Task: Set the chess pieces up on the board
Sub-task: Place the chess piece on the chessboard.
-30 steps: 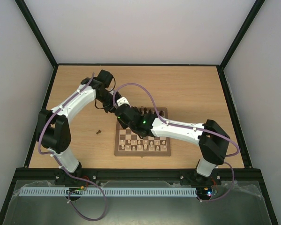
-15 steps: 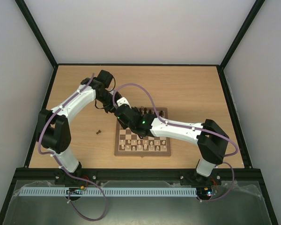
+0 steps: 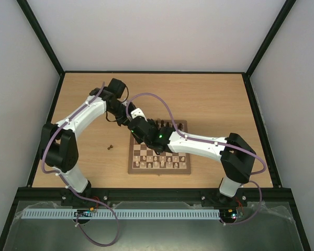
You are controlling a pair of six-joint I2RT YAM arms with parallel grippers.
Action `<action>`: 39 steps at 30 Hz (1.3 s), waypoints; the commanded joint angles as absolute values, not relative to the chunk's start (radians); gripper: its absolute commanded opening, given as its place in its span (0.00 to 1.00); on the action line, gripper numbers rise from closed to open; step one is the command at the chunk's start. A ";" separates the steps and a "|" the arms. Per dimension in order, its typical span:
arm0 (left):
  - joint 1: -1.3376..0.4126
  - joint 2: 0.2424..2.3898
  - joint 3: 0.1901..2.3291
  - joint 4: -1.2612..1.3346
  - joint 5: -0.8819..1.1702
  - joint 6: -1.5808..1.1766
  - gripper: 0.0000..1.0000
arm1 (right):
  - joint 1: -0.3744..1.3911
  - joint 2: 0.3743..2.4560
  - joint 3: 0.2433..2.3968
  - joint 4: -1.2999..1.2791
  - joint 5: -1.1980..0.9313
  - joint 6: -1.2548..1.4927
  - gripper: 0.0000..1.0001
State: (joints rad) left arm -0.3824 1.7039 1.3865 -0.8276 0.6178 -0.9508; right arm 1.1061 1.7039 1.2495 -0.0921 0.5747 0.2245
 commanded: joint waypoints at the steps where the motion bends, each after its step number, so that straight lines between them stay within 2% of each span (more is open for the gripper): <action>1: -0.377 1.650 1.364 -0.764 0.682 -0.950 0.20 | 1.111 1.691 1.264 -0.093 0.568 0.234 0.05; 4: -0.367 1.637 1.350 -0.733 0.696 -0.949 0.23 | 1.111 1.672 1.262 -0.105 0.562 0.240 0.04; 6: -0.362 1.628 1.338 -0.709 0.710 -0.951 0.33 | 1.111 1.664 1.262 -0.116 0.558 0.244 0.04; 13: -0.348 1.595 1.301 -0.615 0.768 -0.948 0.38 | 1.111 1.613 1.250 -0.158 0.539 0.267 0.04; 22: -0.288 1.510 1.229 -0.454 0.814 -0.951 0.54 | 1.111 1.479 1.212 -0.247 0.522 0.305 0.04; 29: -0.247 1.418 1.234 -0.420 0.758 -0.863 0.81 | 1.105 1.407 1.242 -0.394 0.432 0.345 0.05; 32: -0.239 1.365 1.236 -0.431 0.674 -0.803 0.98 | 1.088 1.390 1.283 -0.502 0.377 0.363 0.04; 39: -0.271 1.192 1.079 -0.313 0.534 -0.759 0.99 | 1.014 1.395 1.408 -0.734 0.188 0.410 0.04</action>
State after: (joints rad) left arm -0.2504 1.2671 1.1473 -0.3714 0.6415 -0.8181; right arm 1.0496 1.4136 1.3373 -0.5381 0.3191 0.3729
